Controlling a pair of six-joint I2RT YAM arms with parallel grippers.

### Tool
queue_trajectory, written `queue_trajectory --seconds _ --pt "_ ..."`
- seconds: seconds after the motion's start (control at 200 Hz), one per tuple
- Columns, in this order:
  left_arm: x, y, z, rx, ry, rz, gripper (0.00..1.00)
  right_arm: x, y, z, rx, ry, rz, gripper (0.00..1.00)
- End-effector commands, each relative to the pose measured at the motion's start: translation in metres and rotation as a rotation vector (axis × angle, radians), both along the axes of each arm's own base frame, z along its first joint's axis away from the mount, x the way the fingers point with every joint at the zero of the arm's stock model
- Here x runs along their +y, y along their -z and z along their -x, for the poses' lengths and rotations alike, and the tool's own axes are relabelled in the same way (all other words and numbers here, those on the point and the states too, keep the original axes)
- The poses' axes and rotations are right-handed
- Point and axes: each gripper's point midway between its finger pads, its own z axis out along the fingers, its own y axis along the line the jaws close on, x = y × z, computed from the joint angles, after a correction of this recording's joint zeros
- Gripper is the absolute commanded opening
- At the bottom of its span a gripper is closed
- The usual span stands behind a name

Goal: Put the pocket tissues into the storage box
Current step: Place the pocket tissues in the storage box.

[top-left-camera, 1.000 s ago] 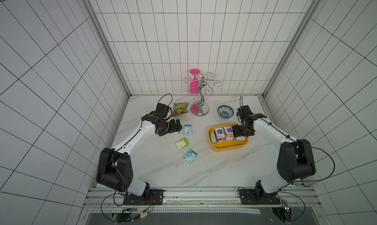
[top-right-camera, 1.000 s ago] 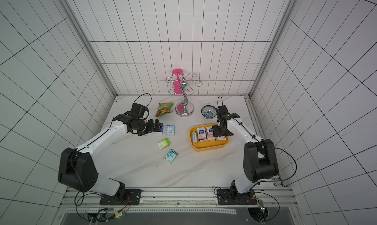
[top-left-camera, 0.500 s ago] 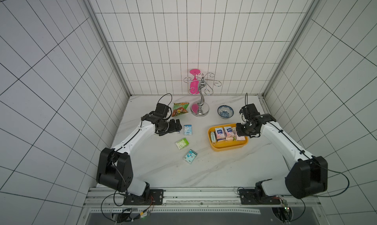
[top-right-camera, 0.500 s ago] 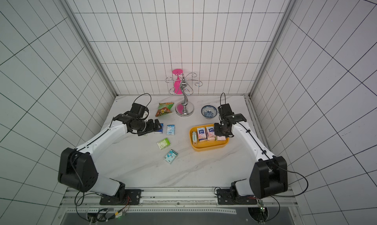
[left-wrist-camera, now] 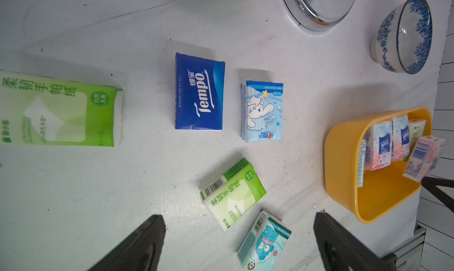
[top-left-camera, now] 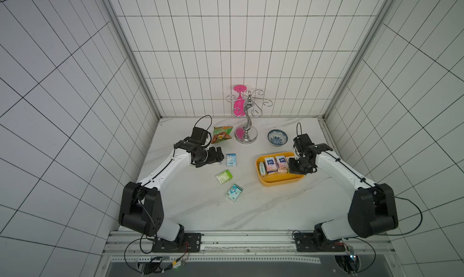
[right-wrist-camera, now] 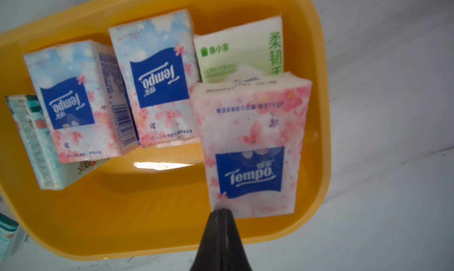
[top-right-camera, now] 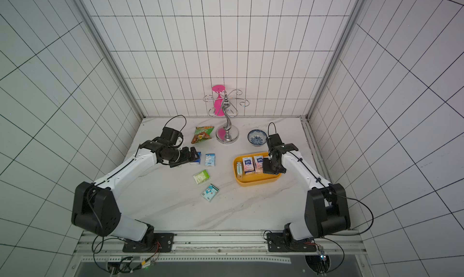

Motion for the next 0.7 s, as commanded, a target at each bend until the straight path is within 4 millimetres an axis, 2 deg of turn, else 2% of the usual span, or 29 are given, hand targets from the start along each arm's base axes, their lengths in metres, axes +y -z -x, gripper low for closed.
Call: queue_trajectory --seconds 0.0,0.19,0.28,0.385,0.53,0.695 --pt "0.003 -0.002 -0.001 -0.024 -0.006 -0.004 0.98 -0.007 0.003 0.010 0.008 0.023 0.013 0.06" --pt "0.002 -0.001 -0.001 -0.018 -0.001 0.001 0.98 -0.013 0.016 0.014 0.039 0.022 0.049 0.06" --pt "0.001 -0.002 -0.001 -0.020 0.002 0.002 0.98 -0.011 0.014 0.012 0.041 0.025 0.041 0.07" --pt "0.003 -0.004 -0.002 -0.028 -0.002 -0.003 0.98 -0.007 -0.004 0.012 0.007 0.019 0.020 0.10" --pt "0.002 -0.002 -0.001 -0.021 -0.001 -0.001 0.98 0.004 -0.029 0.013 -0.040 -0.026 0.010 0.22" --pt "0.003 0.003 0.003 -0.001 0.022 -0.020 0.98 0.022 -0.053 -0.002 -0.121 -0.006 -0.072 0.33"
